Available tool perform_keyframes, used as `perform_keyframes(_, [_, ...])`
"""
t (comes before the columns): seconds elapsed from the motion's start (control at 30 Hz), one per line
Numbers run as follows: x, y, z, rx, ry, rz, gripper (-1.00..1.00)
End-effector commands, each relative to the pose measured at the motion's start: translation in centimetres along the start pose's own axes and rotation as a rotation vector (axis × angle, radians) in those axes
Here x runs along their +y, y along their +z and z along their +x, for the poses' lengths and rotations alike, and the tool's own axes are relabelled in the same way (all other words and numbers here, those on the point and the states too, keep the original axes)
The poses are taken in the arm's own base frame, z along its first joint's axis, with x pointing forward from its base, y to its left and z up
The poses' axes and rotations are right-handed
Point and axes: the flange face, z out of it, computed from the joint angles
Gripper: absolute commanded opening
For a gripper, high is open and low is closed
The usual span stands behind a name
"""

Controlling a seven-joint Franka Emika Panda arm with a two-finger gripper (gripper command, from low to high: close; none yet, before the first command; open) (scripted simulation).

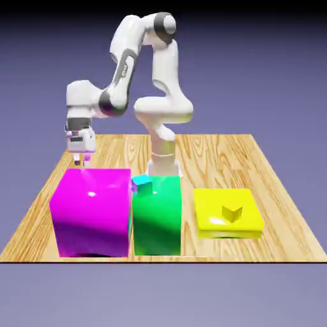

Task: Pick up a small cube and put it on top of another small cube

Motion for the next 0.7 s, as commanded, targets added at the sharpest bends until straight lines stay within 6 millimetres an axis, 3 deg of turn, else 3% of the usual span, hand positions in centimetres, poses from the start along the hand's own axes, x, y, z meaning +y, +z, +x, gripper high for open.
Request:
perform_keyframes(0.0, [1.1, 0.4, 1.3, -0.014, 0.060, -0.021, 0.00])
perform_keyframes(0.13, [5.6, 3.9, 3.9, -0.105, 0.329, -0.170, 0.00])
perform_keyframes(0.43, [10.2, 10.5, 2.0, -0.209, 0.708, -0.436, 0.00])
perform_keyframes(0.53, [11.4, 11.9, 1.4, -0.219, 0.830, -0.492, 0.00])
perform_keyframes(0.57, [11.9, 11.5, 2.1, -0.234, 0.890, -0.466, 0.00])
perform_keyframes(0.67, [12.0, 12.2, 2.0, -0.234, 0.893, -0.462, 0.00])
